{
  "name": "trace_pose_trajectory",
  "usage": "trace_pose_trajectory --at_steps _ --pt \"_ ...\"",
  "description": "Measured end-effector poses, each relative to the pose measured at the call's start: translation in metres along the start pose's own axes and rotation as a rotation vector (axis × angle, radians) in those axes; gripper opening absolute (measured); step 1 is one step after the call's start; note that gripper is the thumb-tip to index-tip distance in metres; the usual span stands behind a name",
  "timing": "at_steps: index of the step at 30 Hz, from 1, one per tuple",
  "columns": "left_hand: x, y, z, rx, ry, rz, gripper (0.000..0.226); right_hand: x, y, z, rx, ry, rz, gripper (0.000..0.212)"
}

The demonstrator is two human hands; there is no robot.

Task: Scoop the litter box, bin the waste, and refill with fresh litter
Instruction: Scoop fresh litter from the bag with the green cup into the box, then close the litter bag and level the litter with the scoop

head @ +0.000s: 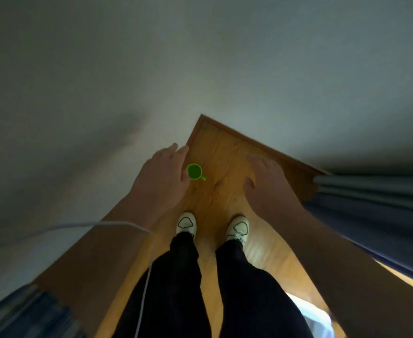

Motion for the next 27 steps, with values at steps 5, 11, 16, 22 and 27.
trace_pose_trajectory --at_steps 5,11,16,22,27 --pt "-0.063 -0.130 0.096 -0.111 0.067 0.067 0.058 0.076 -0.137 0.110 -0.203 -0.107 0.096 0.057" --pt "-0.141 -0.231 0.161 -0.293 0.299 0.107 0.058 0.107 -0.241 0.215 -0.498 -0.069 0.180 0.057" --pt "-0.197 -0.270 0.187 -0.308 0.608 -0.038 0.060 0.110 -0.261 0.285 -0.730 0.093 0.155 0.058" --pt "-0.253 -0.263 0.230 -0.204 0.962 -0.158 0.059 0.117 -0.218 0.373 -0.975 0.484 0.034 0.057" --pt "-0.273 -0.202 0.303 -0.033 1.273 -0.290 0.061 0.141 -0.141 0.457 -1.061 0.770 -0.072 0.060"
Point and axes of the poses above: each hand's wrist, its own z-axis away from the middle knuckle, its own y-axis out of the palm, x = y × z, the point moved 3 cm from there along -z, towards the middle knuckle, and after that the axes turned 8 degrees about -y, right-handed, at the moved point
